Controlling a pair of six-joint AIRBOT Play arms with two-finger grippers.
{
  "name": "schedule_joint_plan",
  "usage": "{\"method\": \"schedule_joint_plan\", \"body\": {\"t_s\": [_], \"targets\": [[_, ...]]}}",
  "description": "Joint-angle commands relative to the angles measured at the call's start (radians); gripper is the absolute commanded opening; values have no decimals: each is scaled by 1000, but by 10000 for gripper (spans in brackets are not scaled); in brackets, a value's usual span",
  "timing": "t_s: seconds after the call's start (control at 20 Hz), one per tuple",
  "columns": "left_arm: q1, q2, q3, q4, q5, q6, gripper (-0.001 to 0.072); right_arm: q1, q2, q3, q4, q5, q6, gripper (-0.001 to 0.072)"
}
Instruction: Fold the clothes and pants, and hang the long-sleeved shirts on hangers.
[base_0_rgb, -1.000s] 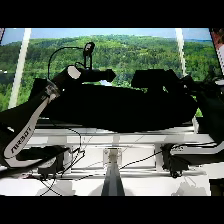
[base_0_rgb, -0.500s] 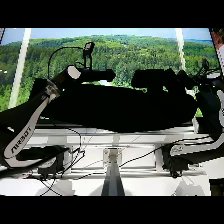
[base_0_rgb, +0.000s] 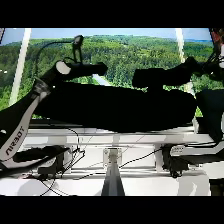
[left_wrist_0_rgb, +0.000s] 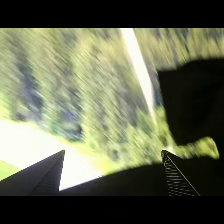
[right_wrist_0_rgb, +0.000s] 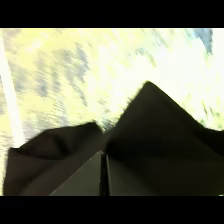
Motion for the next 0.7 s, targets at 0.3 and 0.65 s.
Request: {"method": "schedule_joint_plan", "body": {"t_s": [0.3, 0.65], "targets": [[333, 317, 1, 198, -97, -1, 578, 222, 115, 268, -94, -98, 22, 15], [621, 558, 1, 198, -224, -62, 579, 623, 108, 412, -191, -322, 77, 14]]}}
